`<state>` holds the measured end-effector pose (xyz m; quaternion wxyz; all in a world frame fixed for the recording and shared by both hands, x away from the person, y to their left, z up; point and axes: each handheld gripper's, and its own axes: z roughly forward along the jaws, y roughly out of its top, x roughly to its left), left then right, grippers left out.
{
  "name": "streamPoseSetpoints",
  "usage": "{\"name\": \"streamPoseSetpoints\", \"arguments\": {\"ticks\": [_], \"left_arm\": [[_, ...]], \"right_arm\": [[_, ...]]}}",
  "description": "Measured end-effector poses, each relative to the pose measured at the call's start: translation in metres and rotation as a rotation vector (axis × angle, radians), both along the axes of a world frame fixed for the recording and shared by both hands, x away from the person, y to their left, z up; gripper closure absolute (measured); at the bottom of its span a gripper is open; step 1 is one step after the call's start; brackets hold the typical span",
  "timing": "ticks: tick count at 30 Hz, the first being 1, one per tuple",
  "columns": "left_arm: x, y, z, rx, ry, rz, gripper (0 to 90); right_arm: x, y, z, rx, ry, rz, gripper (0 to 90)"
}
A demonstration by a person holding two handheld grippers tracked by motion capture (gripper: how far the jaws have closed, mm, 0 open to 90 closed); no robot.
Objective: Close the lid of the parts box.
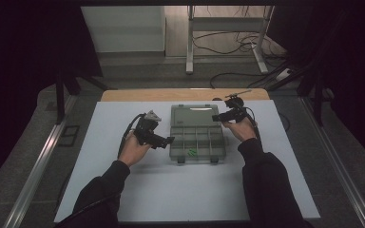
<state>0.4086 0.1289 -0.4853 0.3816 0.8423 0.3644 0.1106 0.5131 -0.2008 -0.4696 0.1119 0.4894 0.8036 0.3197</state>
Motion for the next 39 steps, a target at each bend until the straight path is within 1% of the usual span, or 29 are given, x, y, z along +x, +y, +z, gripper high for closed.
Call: {"name": "streamPoseSetpoints", "arguments": {"ticks": [1, 2, 5, 8, 13, 16, 20, 22, 26, 27, 31, 35, 36, 37, 39], "left_arm": [[0.000, -0.001, -0.001, -0.006, 0.001, 0.005, 0.0], [0.001, 0.000, -0.001, -0.001, 0.002, 0.002, 0.0], [0.002, -0.001, -0.002, 0.007, 0.004, 0.000, 0.0], [0.003, -0.002, -0.003, 0.007, 0.005, -0.001, 0.0], [0.005, -0.002, -0.003, 0.008, 0.005, 0.001, 0.0], [0.006, -0.002, -0.004, 0.007, 0.006, 0.003, 0.0], [0.006, -0.002, -0.005, 0.010, 0.007, 0.002, 0.0], [0.005, -0.002, -0.005, 0.014, 0.008, -0.002, 0.0], [0.005, -0.004, -0.007, 0.018, 0.011, -0.006, 0.0], [0.005, -0.004, -0.007, 0.020, 0.012, -0.007, 0.0], [0.006, -0.004, -0.008, 0.023, 0.015, -0.007, 0.0], [0.006, -0.003, -0.008, 0.014, 0.019, 0.000, 0.0], [0.006, -0.003, -0.008, 0.013, 0.019, 0.000, 0.0], [0.006, -0.003, -0.008, 0.013, 0.019, 0.000, 0.0], [0.007, -0.004, -0.008, 0.014, 0.018, 0.001, 0.0]], "right_arm": [[0.001, 0.000, -0.001, -0.001, 0.003, -0.003, 31.0], [0.002, -0.001, -0.002, 0.007, 0.011, -0.003, 34.2], [0.007, -0.002, -0.005, 0.020, 0.047, -0.032, 43.2], [0.011, -0.003, -0.008, 0.034, 0.069, -0.053, 51.3], [0.015, 0.002, -0.010, 0.003, 0.071, -0.044, 60.8], [0.018, 0.005, -0.011, -0.011, 0.064, -0.050, 67.3], [0.021, 0.005, -0.014, -0.028, 0.068, -0.059, 73.0], [0.024, 0.005, -0.017, -0.043, 0.077, -0.075, 75.3], [0.027, 0.005, -0.018, -0.035, 0.081, -0.089, 77.2], [0.028, 0.006, -0.018, -0.044, 0.082, -0.085, 77.5], [0.032, 0.008, -0.019, -0.053, 0.096, -0.096, 78.2], [0.035, 0.010, -0.021, -0.057, 0.100, -0.099, 79.0], [0.036, 0.009, -0.022, -0.069, 0.109, -0.106, 79.1], [0.037, 0.009, -0.023, -0.066, 0.111, -0.107, 79.4], [0.038, 0.008, -0.024, -0.040, 0.123, -0.116, 79.7]]}}
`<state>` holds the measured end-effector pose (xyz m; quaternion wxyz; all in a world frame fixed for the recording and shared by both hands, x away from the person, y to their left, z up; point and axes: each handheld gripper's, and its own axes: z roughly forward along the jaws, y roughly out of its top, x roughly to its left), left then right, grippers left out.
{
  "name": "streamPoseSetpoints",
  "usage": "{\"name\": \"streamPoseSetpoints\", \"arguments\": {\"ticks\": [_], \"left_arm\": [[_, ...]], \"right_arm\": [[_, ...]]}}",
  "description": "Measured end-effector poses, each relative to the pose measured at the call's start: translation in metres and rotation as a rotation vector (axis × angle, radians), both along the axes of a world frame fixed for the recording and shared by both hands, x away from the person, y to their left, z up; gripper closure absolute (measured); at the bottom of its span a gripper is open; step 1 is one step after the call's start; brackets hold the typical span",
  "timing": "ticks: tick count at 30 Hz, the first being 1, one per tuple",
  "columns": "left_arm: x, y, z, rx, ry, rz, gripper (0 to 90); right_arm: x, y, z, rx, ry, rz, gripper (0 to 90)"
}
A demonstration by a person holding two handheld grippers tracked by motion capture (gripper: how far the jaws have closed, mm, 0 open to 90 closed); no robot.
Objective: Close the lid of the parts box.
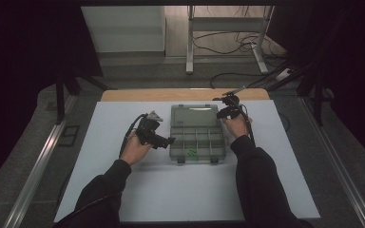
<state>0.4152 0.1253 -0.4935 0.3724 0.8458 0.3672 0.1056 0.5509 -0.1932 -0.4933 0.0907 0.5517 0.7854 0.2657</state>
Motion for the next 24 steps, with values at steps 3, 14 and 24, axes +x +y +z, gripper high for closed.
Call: {"name": "streamPoseSetpoints", "arguments": {"ticks": [3, 14, 24], "left_arm": [[0.001, 0.000, 0.000, 0.007, 0.005, -0.005, 0.0], [0.006, 0.005, 0.000, -0.009, 0.025, 0.054, 0.2], [0.016, 0.016, 0.002, -0.040, 0.005, 0.090, 5.0]], "right_arm": [[0.001, -0.001, 0.000, 0.013, 0.016, -0.011, 81.0], [0.000, 0.010, 0.004, -0.004, 0.016, -0.085, 87.5], [-0.005, 0.010, 0.009, 0.018, -0.032, -0.107, 88.3]]}}
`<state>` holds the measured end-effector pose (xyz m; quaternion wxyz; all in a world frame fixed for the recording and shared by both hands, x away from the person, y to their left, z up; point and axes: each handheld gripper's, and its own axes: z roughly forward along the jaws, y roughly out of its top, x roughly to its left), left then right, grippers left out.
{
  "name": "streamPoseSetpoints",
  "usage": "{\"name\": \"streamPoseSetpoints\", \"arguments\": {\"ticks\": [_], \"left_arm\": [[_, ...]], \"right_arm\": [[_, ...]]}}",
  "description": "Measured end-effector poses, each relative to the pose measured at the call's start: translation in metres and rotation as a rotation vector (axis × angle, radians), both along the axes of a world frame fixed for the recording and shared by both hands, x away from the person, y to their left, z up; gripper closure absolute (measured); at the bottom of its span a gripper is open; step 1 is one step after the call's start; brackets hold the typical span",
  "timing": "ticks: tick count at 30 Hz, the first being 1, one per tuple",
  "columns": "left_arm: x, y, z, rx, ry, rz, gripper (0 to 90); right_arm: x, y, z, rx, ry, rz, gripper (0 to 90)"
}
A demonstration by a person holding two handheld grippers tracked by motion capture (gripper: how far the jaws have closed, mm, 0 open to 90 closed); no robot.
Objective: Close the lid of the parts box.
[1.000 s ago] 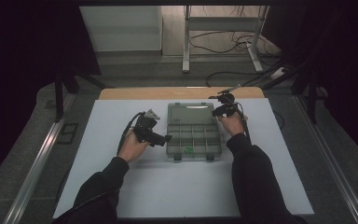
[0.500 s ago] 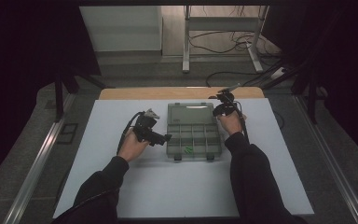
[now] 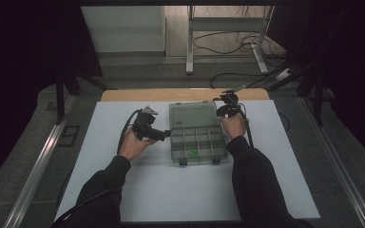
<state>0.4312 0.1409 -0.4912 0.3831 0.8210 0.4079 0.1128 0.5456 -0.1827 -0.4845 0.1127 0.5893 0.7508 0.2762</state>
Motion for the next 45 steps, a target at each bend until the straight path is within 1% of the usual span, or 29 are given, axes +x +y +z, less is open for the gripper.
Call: {"name": "streamPoseSetpoints", "arguments": {"ticks": [2, 3, 6, 10, 12, 14, 15, 17, 18, 19, 21, 22, 23, 28, 29, 30, 31, 34, 35, 42, 43, 45], "left_arm": [[0.003, 0.002, -0.001, -0.004, -0.002, 0.007, 11.6], [0.004, 0.003, -0.001, -0.013, -0.002, 0.012, 16.0], [0.009, 0.005, -0.004, -0.023, 0.000, 0.009, 28.3], [0.015, 0.006, -0.008, -0.026, 0.000, 0.013, 49.6], [0.018, 0.007, -0.009, -0.027, 0.014, 0.015, 62.1], [0.021, 0.006, -0.011, -0.030, 0.038, 0.008, 71.5], [0.022, 0.005, -0.012, -0.031, 0.043, 0.010, 76.8], [0.025, 0.003, -0.014, -0.021, 0.055, 0.008, 85.4], [0.027, 0.001, -0.016, -0.020, 0.066, 0.002, 87.3], [0.028, -0.002, -0.017, -0.013, 0.069, 0.000, 88.9], [0.031, -0.006, -0.020, 0.002, 0.069, 0.004, 89.3], [0.032, -0.008, -0.022, 0.003, 0.074, 0.011, 89.3], [0.033, -0.010, -0.023, -0.005, 0.077, 0.018, 89.3], [0.037, -0.012, -0.029, -0.015, 0.093, 0.054, 89.3], [0.038, -0.012, -0.030, -0.007, 0.094, 0.057, 89.3], [0.038, -0.012, -0.031, -0.010, 0.097, 0.067, 89.4], [0.039, -0.011, -0.032, -0.003, 0.103, 0.064, 89.4], [0.041, -0.011, -0.036, -0.010, 0.108, 0.070, 89.3], [0.042, -0.011, -0.036, -0.003, 0.111, 0.063, 89.3], [0.048, -0.014, -0.041, -0.025, 0.122, 0.079, 88.3], [0.050, -0.013, -0.043, -0.036, 0.132, 0.078, 88.3], [0.052, -0.014, -0.045, -0.043, 0.137, 0.079, 88.0]], "right_arm": [[-0.001, 0.000, 0.001, 0.007, -0.006, -0.005, 88.3], [-0.002, 0.000, 0.001, 0.009, -0.010, -0.006, 88.3], [-0.003, 0.000, 0.001, 0.014, -0.023, -0.009, 88.3], [-0.005, -0.001, 0.002, 0.020, -0.035, -0.010, 88.3], [-0.005, -0.002, 0.002, 0.025, -0.039, -0.006, 88.4], [-0.006, -0.002, 0.003, 0.026, -0.040, -0.006, 88.3], [-0.007, -0.003, 0.003, 0.024, -0.042, -0.006, 88.3], [-0.007, -0.003, 0.003, 0.030, -0.052, -0.007, 88.3], [-0.008, -0.003, 0.003, 0.032, -0.052, -0.005, 88.2], [-0.008, -0.004, 0.003, 0.029, -0.052, -0.006, 88.2], [-0.009, -0.004, 0.004, 0.031, -0.055, -0.006, 88.2], [-0.009, -0.004, 0.005, 0.033, -0.055, -0.003, 88.2], [-0.009, -0.004, 0.005, 0.032, -0.059, -0.003, 88.2], [-0.010, -0.004, 0.006, 0.034, -0.066, 0.001, 88.2], [-0.010, -0.004, 0.006, 0.034, -0.067, 0.001, 88.2], [-0.010, -0.004, 0.006, 0.034, -0.068, 0.002, 88.2], [-0.010, -0.004, 0.006, 0.034, -0.068, 0.002, 88.2], [-0.010, -0.004, 0.006, 0.035, -0.071, 0.003, 88.2], [-0.010, -0.004, 0.006, 0.036, -0.072, 0.003, 88.2], [-0.011, -0.004, 0.006, 0.036, -0.075, 0.001, 88.2], [-0.011, -0.004, 0.006, 0.038, -0.076, 0.001, 88.2], [-0.011, -0.004, 0.006, 0.041, -0.079, 0.000, 88.2]]}}
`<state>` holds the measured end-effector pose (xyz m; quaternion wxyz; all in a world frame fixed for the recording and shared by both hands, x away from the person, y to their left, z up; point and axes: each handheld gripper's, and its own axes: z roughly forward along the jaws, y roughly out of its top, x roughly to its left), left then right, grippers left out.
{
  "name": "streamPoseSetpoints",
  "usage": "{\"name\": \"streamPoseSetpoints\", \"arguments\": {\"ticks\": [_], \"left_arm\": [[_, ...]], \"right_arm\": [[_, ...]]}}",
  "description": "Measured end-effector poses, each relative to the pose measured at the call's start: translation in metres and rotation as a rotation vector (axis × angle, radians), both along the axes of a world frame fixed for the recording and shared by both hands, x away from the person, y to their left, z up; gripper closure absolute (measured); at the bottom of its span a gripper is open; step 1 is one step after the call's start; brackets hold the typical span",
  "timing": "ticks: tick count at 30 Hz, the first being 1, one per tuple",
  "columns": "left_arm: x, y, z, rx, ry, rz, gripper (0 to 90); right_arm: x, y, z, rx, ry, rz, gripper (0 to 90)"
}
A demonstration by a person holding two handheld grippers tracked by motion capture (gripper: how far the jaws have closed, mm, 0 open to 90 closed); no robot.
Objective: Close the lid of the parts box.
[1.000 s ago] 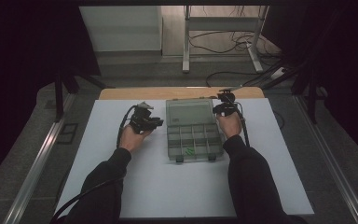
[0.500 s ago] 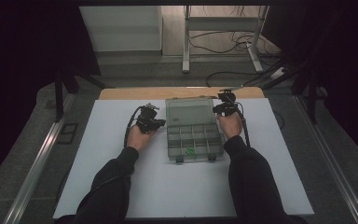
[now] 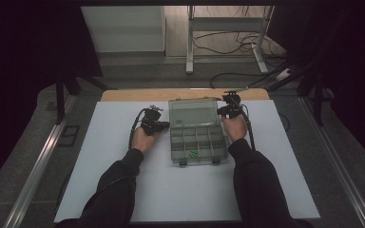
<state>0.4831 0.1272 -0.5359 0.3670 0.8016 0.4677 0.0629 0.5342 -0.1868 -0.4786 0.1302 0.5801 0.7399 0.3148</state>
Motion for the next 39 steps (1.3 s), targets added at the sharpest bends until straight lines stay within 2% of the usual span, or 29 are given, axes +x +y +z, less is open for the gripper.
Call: {"name": "streamPoseSetpoints", "arguments": {"ticks": [7, 12, 23, 39], "left_arm": [[0.008, -0.001, -0.003, -0.028, 0.008, 0.010, 87.8], [0.011, -0.002, -0.006, -0.068, 0.012, 0.022, 87.9], [0.019, 0.002, -0.004, -0.120, 0.018, 0.031, 88.2], [0.024, 0.004, 0.006, -0.145, -0.002, 0.032, 88.8]], "right_arm": [[-0.001, -0.001, 0.000, 0.005, -0.003, -0.001, 88.1], [-0.003, -0.002, 0.000, 0.006, -0.014, 0.001, 88.1], [-0.006, -0.002, 0.004, 0.008, -0.033, 0.002, 88.1], [-0.013, 0.001, 0.011, 0.000, -0.075, 0.009, 88.3]]}}
